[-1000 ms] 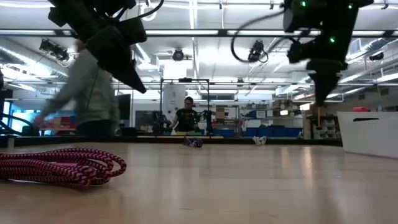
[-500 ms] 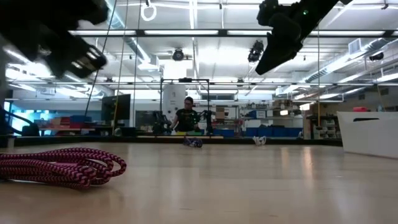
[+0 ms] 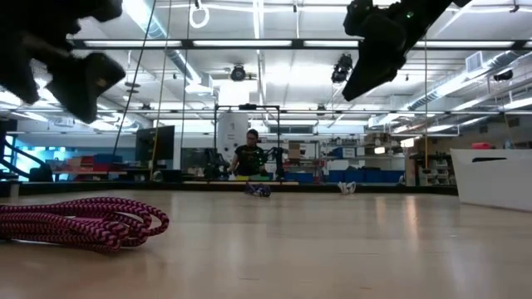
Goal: Pick and place USB-C Cables
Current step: Put the pink charger cable into the white bin
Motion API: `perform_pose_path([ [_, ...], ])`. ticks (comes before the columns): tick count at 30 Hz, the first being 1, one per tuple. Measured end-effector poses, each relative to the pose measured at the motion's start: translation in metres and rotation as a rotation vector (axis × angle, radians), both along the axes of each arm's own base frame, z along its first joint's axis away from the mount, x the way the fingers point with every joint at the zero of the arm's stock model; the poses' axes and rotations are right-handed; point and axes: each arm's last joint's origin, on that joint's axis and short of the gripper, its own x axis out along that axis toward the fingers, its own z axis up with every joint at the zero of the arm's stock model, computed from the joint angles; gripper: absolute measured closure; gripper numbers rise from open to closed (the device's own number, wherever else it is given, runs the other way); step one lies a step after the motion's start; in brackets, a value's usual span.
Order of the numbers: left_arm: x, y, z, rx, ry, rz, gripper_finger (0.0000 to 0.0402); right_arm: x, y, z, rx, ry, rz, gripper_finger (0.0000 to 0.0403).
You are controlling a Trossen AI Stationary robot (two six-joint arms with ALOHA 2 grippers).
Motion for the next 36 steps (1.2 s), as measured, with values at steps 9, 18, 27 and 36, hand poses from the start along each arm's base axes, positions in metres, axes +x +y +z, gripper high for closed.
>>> perform_pose_path([
  [9,0.019,-0.037,-0.025,-0.117,0.050,0.001,0.0119,-0.004,0.011,-0.004,0.099,0.047,0.070,0.0251],
  [18,0.038,-0.069,-0.030,0.075,0.296,0.023,0.0126,-0.008,0.025,-0.007,0.096,0.093,0.127,0.0251],
  [27,0.052,-0.065,-0.060,0.140,0.430,0.134,0.0129,-0.009,0.037,-0.007,0.094,0.097,0.178,0.0251],
  [36,0.067,-0.066,-0.046,0.133,0.396,0.208,0.0284,-0.010,0.041,-0.007,0.086,0.108,0.202,0.0251],
])
